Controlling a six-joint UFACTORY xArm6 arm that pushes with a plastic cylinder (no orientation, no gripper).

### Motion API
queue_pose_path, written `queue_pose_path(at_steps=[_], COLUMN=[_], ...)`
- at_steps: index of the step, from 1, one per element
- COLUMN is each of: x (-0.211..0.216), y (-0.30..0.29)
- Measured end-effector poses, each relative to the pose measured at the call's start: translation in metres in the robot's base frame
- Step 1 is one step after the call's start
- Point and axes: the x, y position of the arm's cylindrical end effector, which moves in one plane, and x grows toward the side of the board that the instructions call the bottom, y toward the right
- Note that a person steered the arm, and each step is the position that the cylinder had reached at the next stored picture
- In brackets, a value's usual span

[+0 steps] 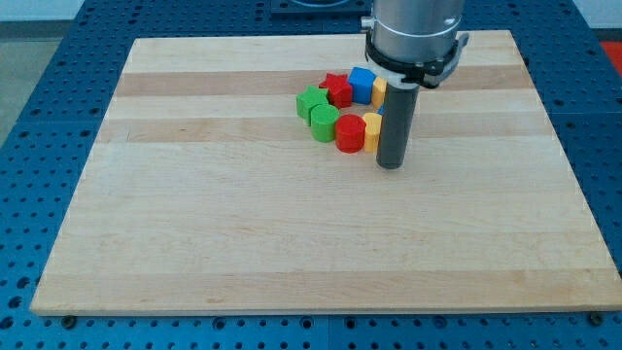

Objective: Arrange group of blocks together

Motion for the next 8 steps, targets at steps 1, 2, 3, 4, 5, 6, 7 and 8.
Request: queue_pose_path(at_steps=[1,2,3,4,5,6,7,8], x=[0.004,0.004,0.004,0.004,0.001,-0.014,-0.022,-0.022], y=[-0.003,-0.024,-0.032,-0.032,-0.019,-0.016,-0.02,-0.02])
